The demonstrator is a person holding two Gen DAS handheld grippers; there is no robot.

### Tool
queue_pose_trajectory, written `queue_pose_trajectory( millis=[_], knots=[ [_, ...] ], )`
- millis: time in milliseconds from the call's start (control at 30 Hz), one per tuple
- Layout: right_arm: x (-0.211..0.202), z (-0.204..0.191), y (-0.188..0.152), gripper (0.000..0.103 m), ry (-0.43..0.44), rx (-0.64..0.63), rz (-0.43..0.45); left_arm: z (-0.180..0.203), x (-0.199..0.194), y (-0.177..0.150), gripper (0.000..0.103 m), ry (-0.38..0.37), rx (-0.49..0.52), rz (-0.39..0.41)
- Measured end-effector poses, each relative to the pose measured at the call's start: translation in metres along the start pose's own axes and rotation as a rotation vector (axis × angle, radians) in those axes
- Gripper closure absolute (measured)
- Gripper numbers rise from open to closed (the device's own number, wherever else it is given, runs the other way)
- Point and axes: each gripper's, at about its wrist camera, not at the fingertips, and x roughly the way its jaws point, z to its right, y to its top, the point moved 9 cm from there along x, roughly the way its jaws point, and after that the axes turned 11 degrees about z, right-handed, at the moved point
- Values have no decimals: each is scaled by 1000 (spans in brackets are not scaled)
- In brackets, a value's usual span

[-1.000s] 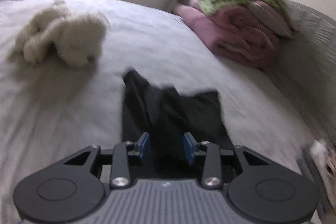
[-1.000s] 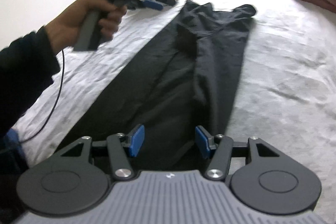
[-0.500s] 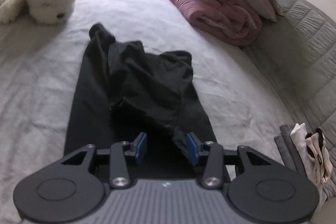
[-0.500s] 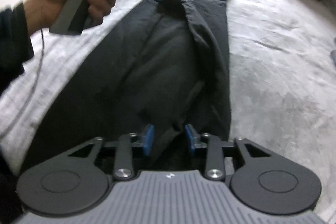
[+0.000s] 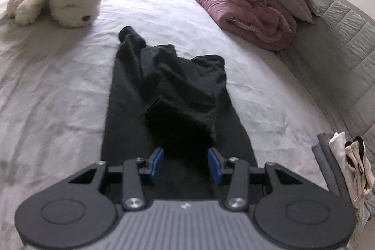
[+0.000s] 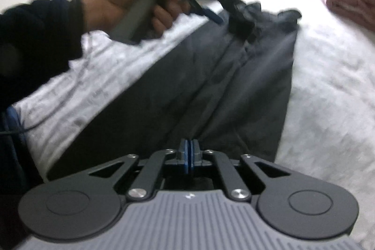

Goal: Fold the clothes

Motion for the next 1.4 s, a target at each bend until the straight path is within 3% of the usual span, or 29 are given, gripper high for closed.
queue_pose_trajectory(
  millis=[100,300,433,533,733,900,1067,1167,1300,1400],
  knots=[
    [3,1,-2,89,7,27,17,-4,-16,-10,60,3,15,-5],
    [-6,-6,14,89,89,113,100,-8,-49,-29,60,-9,8,-25],
    [-21,22,19,89,56,264,123,-10,-72,-38,60,-17,27,-26],
    [-25,32,16,89,36,252,86,-8,-84,-50,60,-37,10,-46],
    [-9,-11,-10,89,165,164,-57,14,-97,-77,60,-106,31,-93],
    [-2,-44,-16,89,289,107,-101,13,-94,-82,60,-112,34,-101],
    [-13,-21,7,89,252,152,-33,12,-92,-82,59,-131,34,-102],
    [-19,13,28,89,165,166,9,17,-91,-74,56,-147,47,-86],
    [-11,72,50,88,21,229,-13,19,-79,-57,55,-142,30,-72],
    [1,101,67,87,12,269,-26,19,-65,-41,55,-124,18,-63]
  ],
)
